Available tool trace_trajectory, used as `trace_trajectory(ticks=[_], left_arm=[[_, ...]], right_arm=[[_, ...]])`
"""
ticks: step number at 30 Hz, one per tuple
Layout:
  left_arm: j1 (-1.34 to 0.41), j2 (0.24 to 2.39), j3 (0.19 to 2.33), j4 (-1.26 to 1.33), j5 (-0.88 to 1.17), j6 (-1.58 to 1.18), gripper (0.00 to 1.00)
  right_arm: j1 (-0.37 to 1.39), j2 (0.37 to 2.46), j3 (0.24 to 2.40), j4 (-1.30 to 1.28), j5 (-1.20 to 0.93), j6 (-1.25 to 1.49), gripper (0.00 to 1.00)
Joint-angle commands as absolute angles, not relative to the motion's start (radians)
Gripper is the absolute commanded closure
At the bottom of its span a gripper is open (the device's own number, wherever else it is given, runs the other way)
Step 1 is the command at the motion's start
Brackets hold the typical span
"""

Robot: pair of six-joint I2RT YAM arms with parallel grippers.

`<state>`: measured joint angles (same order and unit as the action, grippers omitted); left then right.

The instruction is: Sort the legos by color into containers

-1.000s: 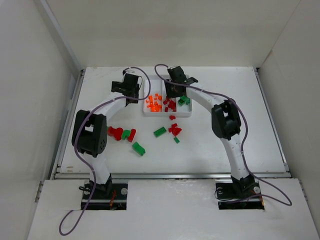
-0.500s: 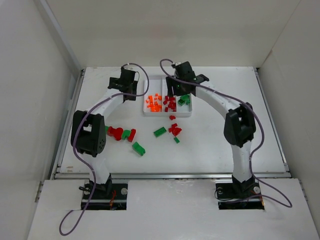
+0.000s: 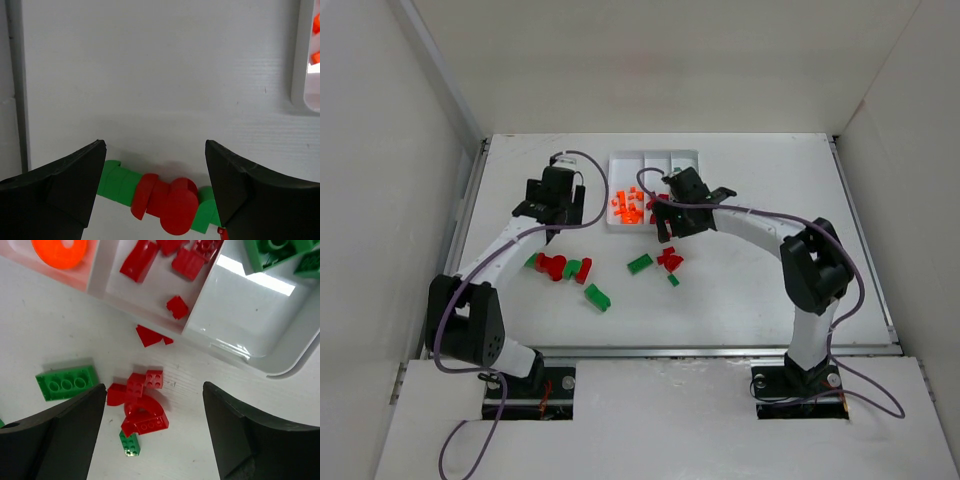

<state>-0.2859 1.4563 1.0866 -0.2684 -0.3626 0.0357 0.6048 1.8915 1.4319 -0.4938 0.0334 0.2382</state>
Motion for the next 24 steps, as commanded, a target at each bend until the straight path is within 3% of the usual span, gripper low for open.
trace_trajectory(ticks=[1,4,8,20,24], left_arm=[[-0.294,1.37,1.034,-0.212,-0.346,0.012,0.23],[-0.295,1.358,1.023,-0.198,-0.356,0.012,0.23],[-0.285,1.358,1.023,-0.189,-0.314,0.012,0.23],[-0.285,1.358,1.014,-0.179,-0.324,0.012,0.23],[-0.285,1.358,1.014,-0.179,-0.333,0.012,0.23]], right_arm=[[0.601,1.864,1.434,-0.43,0.006,0.291,0.17],[0.601,1.91,1.434,-0.43,0.006,0.291,0.17],[0.611,1.974,1.457,-0.439,0.015,0.278,0.26],[0.667,2.08,1.526,-0.423,0.112,0.252,0.31],[0.676,2.102,1.548,-0.433,0.132,0.242,0.38]])
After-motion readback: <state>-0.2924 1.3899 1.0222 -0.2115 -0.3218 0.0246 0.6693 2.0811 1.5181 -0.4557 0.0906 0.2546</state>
